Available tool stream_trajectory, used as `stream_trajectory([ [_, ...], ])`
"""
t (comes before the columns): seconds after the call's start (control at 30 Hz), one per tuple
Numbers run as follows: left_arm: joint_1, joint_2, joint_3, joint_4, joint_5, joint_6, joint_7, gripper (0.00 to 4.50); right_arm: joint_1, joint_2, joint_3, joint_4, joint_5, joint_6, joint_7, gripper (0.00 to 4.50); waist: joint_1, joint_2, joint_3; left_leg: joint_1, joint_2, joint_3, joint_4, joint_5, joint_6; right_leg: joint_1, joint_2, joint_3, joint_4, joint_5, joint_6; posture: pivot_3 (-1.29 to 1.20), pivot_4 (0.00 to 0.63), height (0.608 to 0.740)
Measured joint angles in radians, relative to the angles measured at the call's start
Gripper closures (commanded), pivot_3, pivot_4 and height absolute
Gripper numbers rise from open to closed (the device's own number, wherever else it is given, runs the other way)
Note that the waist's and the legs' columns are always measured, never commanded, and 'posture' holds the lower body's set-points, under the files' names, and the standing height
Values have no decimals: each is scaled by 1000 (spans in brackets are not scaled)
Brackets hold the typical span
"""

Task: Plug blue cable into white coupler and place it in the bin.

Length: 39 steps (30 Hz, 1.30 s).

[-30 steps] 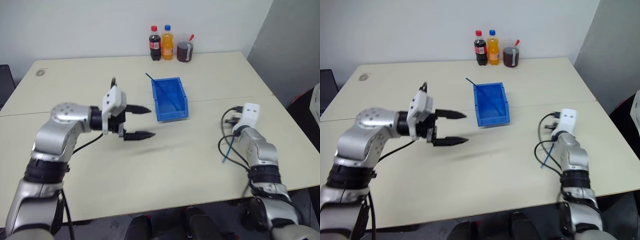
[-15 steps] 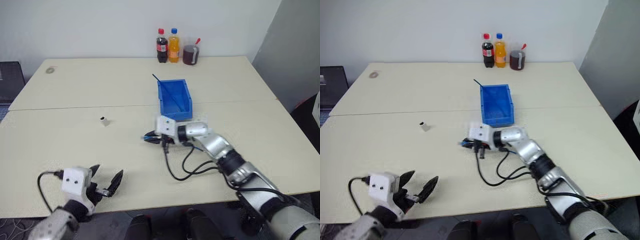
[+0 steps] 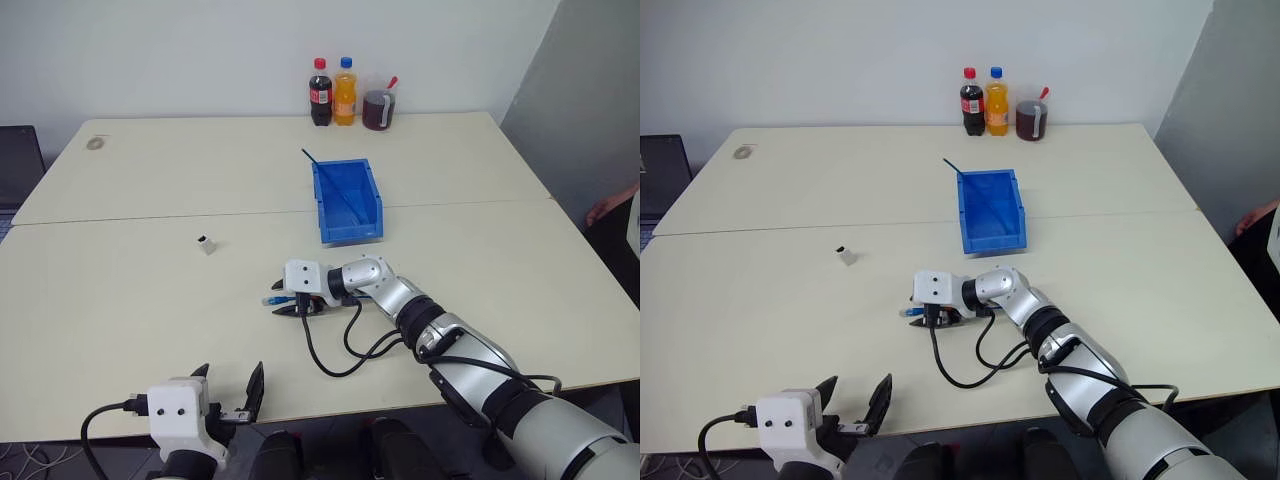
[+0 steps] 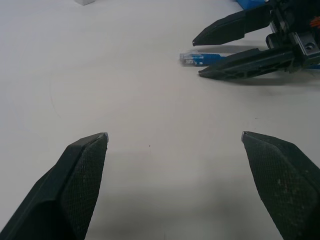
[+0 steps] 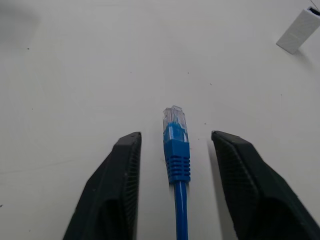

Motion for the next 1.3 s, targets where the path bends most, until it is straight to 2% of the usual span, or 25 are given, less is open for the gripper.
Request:
stream_trajectory([
  [0.07,-101,95,71,8,-48,37,-41,0,74,-48,-40,-122,47,104,50,818,12,1,1,-1,0,-3,0,0,0,0,1,-3,1,1,1,0,150,740],
  [0.1,-177,177,123,29,-92,65,-80,0,147,-99,-69,-256,87,204,74,460,28,2,1,-2,0,-5,0,0,0,-1,1,-6,1,1,1,0,150,740],
  [0.17,-267,282,210,69,-141,100,-136,0,239,-174,-111,-444,151,360,103,33,35,3,2,-3,0,-5,1,0,0,-1,2,-6,1,2,2,0,150,740],
  [0.27,-408,502,226,220,-181,103,-328,0,400,-334,-196,-866,268,654,121,33,40,5,3,-3,-1,-4,0,0,0,-1,1,-7,1,1,3,0,150,740],
  [0.37,-583,618,163,405,-202,89,-505,0,521,-462,-267,-1138,349,829,117,33,44,5,3,-2,-1,-3,-1,0,0,-1,1,-7,0,1,3,0,150,740],
  [0.47,-819,697,64,660,-201,50,-721,0,628,-530,-318,-1359,446,1001,84,33,44,5,3,-1,0,-2,0,0,0,-1,4,-7,1,2,4,0,150,740],
  [0.6,-1056,706,-87,982,-120,-84,-919,0,686,-567,-344,-1466,493,1099,27,33,37,5,2,-2,-1,-2,0,0,0,-1,5,-7,0,3,5,0,150,740],
  [0.77,-1349,637,-231,1434,8,-333,-1111,0,763,-573,-397,-1525,500,1148,-93,33,47,3,1,-4,-1,-1,0,0,0,-2,5,-6,0,3,5,0,150,740],
  [0.93,-1448,595,-254,1627,52,-477,-1197,965,818,-585,-435,-1591,529,1179,-161,0,50,4,0,-4,-2,-1,2,0,0,-1,4,-6,0,3,6,0,150,740],
  [1.3,-1476,567,-256,1691,83,-552,-1261,3293,840,-596,-448,-1630,570,1204,-247,0,47,4,-1,-3,-2,-1,3,0,0,0,4,-6,0,3,7,0,150,740],
])
